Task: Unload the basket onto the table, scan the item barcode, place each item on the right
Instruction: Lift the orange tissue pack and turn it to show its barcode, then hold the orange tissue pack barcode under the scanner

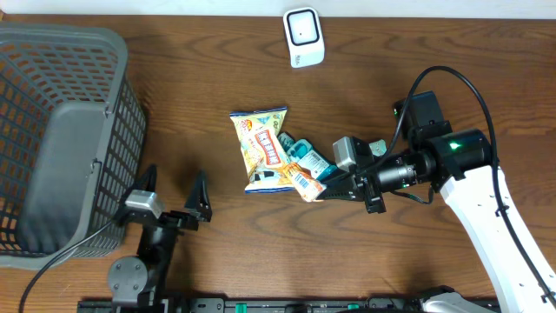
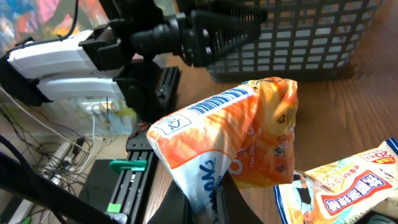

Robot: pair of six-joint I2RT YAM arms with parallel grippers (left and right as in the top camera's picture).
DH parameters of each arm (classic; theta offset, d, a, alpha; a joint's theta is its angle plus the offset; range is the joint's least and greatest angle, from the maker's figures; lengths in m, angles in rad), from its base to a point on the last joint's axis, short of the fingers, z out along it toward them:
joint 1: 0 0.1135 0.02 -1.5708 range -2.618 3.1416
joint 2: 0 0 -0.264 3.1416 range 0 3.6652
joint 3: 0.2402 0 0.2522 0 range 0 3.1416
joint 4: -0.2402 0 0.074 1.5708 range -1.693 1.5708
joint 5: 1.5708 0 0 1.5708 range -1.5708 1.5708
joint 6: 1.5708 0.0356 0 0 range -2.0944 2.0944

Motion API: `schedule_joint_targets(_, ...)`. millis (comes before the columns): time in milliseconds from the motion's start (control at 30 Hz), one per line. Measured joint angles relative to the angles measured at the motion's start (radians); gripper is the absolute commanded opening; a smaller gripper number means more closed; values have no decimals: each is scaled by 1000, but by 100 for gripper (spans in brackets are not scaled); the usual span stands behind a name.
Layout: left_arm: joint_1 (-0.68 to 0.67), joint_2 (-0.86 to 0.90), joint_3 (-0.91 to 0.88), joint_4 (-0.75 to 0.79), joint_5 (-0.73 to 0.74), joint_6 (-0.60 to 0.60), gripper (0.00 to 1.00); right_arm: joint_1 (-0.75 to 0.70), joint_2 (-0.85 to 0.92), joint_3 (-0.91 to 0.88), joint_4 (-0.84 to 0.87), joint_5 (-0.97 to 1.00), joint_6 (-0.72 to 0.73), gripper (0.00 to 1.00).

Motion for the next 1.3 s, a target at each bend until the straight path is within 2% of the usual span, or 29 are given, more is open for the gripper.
schedule_joint_targets(100, 0, 1, -25, -20, 0, 0, 98, 0, 0, 0, 6, -4, 0, 1)
schedule_joint_targets(367, 0, 2, -27, -199, 0, 0, 98, 0, 0, 0, 6, -52, 0, 2)
schedule_joint_targets(467, 0, 2, -27, -253, 0, 0, 98, 0, 0, 0, 34, -6, 55, 2)
schedule_joint_targets(567, 0, 4, -18, -303, 0, 0, 98, 2, 0, -6, 216, 160, 333, 2)
schedule_joint_targets(633, 0, 5, -13, -315, 0, 0, 98, 2, 1, -7, 342, 301, 573, 2)
schedule_joint_targets(700, 0, 5, -12, -320, 0, 0, 98, 2, 1, -6, 438, 496, 935, 1)
schedule_joint_targets(800, 0, 5, -12, -320, 0, 0, 98, 2, 1, -6, 455, 598, 1265, 1)
schedule_joint_targets(867, 0, 5, -12, -320, 0, 0, 98, 2, 2, -6, 417, 641, 1464, 2)
schedule_joint_targets(933, 0, 5, -12, -321, 0, 0, 98, 2, 2, -6, 395, 666, 1593, 2)
schedule_joint_targets(1000, 0, 5, -12, -321, 0, 0, 98, 2, 2, -6, 367, 693, 1793, 2)
schedule_joint_targets(1067, 0, 5, -12, -321, 0, 0, 98, 2, 3, -6, 352, 711, 2074, 1)
schedule_joint_targets(1100, 0, 5, -12, -321, 0, 0, 98, 2, 5, -6, 353, 714, 2149, 1)
schedule_joint_targets(1133, 0, 5, -12, -321, 0, 0, 98, 2, 11, -6, 370, 716, 2274, 4)
schedule_joint_targets(1200, 0, 5, -12, -321, 0, 0, 98, 2, 38, -6, 443, 709, 2423, 4)
schedule_joint_targets(1300, 0, 5, -11, -323, 0, 0, 98, 2, 103, -6, 618, 665, 2542, 1)
